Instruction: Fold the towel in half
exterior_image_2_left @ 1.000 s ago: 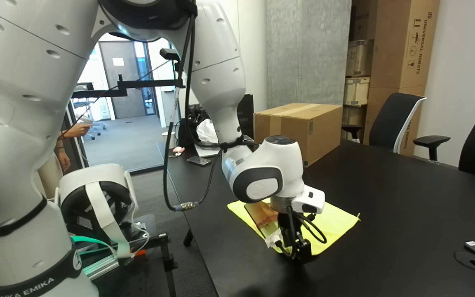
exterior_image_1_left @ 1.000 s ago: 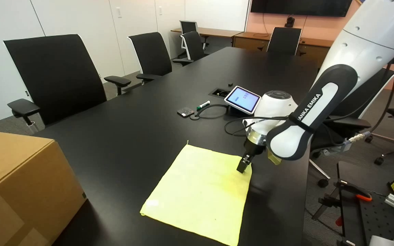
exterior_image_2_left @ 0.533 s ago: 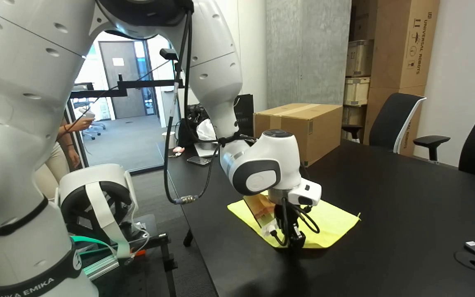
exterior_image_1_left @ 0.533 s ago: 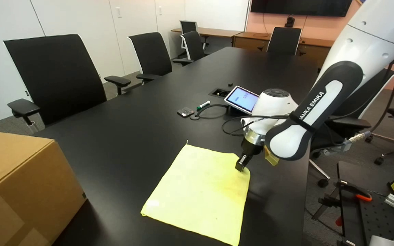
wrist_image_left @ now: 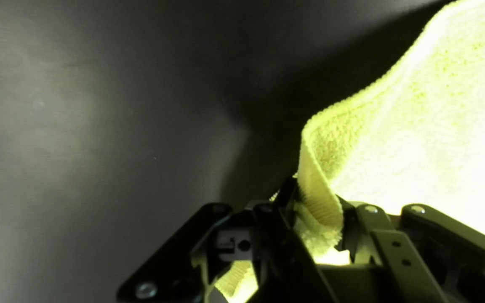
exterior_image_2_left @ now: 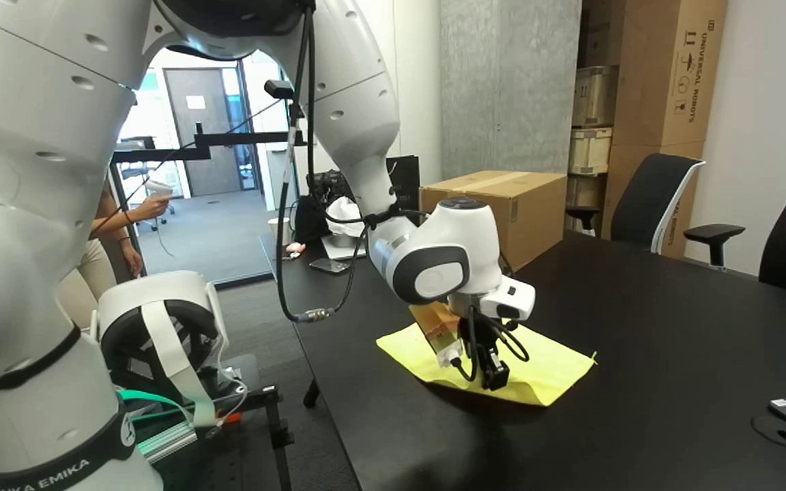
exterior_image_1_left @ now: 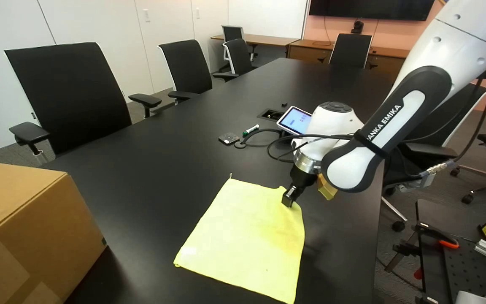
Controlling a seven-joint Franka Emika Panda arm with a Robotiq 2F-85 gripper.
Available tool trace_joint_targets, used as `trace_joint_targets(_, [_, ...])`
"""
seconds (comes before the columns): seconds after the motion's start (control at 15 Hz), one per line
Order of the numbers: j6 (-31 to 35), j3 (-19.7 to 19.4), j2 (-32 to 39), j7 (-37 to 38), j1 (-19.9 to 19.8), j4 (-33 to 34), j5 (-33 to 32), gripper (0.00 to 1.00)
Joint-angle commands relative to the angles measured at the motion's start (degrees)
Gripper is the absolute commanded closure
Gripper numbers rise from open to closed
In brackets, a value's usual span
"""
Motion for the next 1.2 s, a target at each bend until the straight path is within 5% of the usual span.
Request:
trace_joint_targets(0.0, [-2.76, 2.38, 0.3, 0.31, -2.26, 4.89, 1.47, 0.95])
trace_joint_targets(0.6, [-6.05, 6.35, 4.48, -0.74, -6.8, 17.64, 6.26, 0.95])
trace_joint_targets(1.13, [-5.83, 8.59, 10.65, -0.41, -6.17, 28.23, 7.01, 0.96])
